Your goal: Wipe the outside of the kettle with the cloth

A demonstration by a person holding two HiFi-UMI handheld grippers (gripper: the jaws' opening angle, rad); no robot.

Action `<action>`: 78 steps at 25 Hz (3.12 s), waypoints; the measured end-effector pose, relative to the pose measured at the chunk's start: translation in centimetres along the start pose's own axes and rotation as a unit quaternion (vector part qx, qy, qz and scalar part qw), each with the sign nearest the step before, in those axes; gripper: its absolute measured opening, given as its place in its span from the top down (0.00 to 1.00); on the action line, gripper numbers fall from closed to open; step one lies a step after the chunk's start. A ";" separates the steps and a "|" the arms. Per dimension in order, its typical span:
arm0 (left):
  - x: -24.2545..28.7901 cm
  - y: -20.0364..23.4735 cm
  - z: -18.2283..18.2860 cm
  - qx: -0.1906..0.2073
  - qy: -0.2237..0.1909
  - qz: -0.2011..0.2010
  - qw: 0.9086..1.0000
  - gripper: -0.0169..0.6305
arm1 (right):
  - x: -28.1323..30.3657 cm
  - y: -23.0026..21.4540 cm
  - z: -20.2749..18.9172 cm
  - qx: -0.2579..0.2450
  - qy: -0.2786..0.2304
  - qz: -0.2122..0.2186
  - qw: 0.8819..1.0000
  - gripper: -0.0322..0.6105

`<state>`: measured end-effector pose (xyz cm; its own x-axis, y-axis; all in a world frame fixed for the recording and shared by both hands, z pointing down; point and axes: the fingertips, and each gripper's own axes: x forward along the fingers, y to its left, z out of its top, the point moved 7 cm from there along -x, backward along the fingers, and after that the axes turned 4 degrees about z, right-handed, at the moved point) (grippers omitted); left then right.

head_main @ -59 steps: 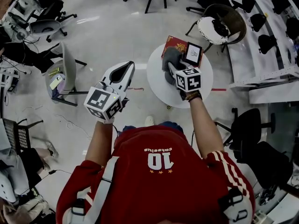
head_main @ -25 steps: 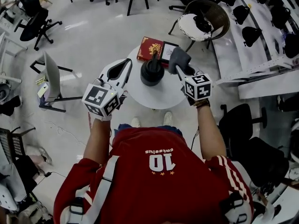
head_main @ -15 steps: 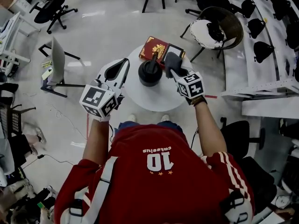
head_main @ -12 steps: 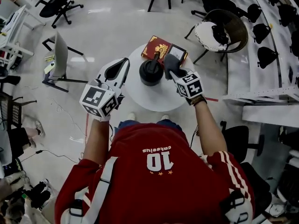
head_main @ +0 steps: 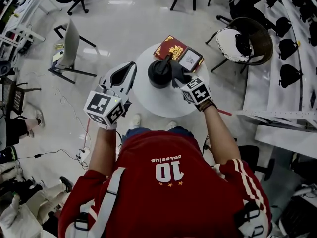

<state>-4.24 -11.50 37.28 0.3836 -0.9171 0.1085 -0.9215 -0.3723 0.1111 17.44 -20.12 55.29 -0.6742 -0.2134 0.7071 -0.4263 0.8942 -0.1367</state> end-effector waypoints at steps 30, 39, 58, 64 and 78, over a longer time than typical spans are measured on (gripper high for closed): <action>-0.8 5.6 0.8 0.001 0.001 -0.108 0.994 0.96 | 1.6 8.3 -0.1 0.082 0.004 -0.056 0.995 0.88; -0.6 7.6 0.8 0.002 0.006 -0.161 0.987 0.96 | 3.2 11.2 0.7 0.115 -0.003 -0.081 0.990 0.88; -2.5 14.7 1.2 0.009 0.009 -0.193 0.981 0.96 | 8.7 14.4 6.2 0.135 -0.025 -0.105 0.985 0.88; -2.7 16.8 1.3 0.008 0.003 -0.189 0.982 0.96 | 9.7 13.7 8.2 0.126 -0.031 -0.113 0.985 0.88; -1.5 20.1 2.1 0.003 -0.009 -0.170 0.985 0.96 | 10.9 10.2 12.2 0.111 -0.042 -0.118 0.986 0.88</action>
<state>-23.50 -17.87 37.25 0.6692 -0.7415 0.0480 -0.7400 -0.6593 0.1327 -1.62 -18.12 53.12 -0.5837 -0.4451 0.6791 -0.6927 0.7093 -0.1305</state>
